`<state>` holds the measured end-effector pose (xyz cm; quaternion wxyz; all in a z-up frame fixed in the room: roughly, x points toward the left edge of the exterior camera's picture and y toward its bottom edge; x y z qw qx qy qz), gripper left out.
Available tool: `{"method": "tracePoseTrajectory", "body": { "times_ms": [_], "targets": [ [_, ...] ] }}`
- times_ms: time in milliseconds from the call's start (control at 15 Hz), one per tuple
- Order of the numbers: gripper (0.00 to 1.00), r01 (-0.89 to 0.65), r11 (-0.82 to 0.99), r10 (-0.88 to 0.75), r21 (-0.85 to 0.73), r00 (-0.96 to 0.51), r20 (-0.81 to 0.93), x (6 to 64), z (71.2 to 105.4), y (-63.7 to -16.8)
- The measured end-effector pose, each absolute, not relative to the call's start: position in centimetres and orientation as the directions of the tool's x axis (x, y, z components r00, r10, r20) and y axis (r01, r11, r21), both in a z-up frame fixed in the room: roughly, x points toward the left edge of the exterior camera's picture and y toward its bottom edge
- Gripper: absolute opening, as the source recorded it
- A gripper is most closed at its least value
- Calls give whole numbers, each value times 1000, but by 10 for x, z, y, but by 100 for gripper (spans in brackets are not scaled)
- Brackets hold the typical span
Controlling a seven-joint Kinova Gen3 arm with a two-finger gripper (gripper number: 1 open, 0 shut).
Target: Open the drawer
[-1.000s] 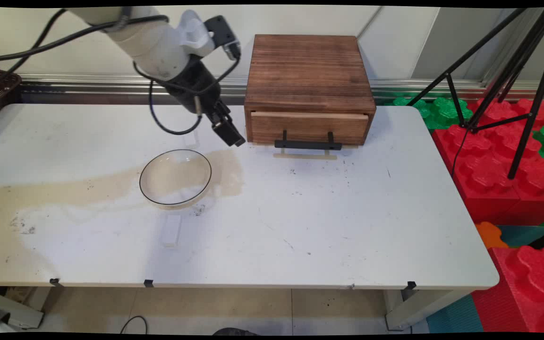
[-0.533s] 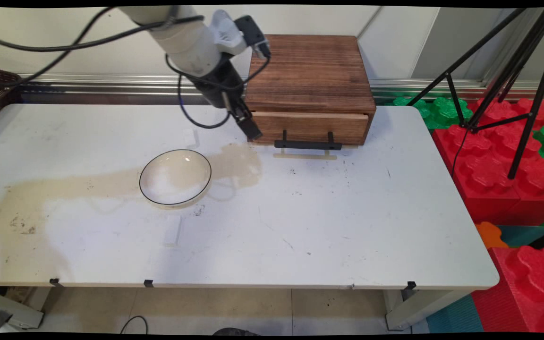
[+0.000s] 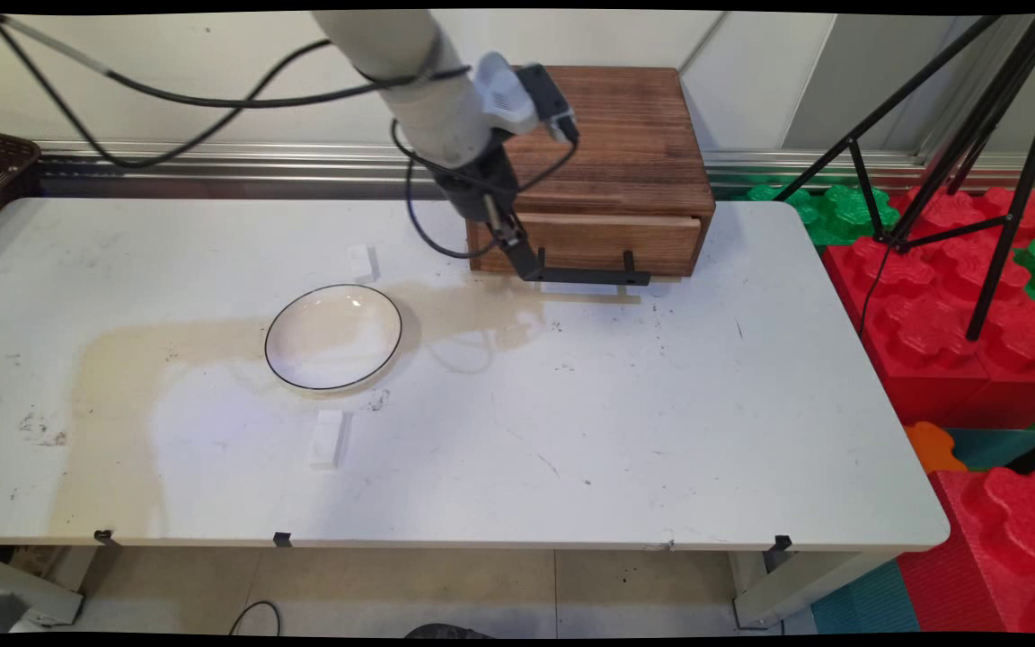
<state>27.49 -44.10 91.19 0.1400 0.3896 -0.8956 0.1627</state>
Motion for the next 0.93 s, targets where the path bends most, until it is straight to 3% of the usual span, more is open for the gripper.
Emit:
{"method": "tracePoseTrajectory", "body": {
  "times_ms": [933],
  "targets": [
    [100, -706, 678, -616, -205, -698, 367, 213, 855, -491]
  ]
}}
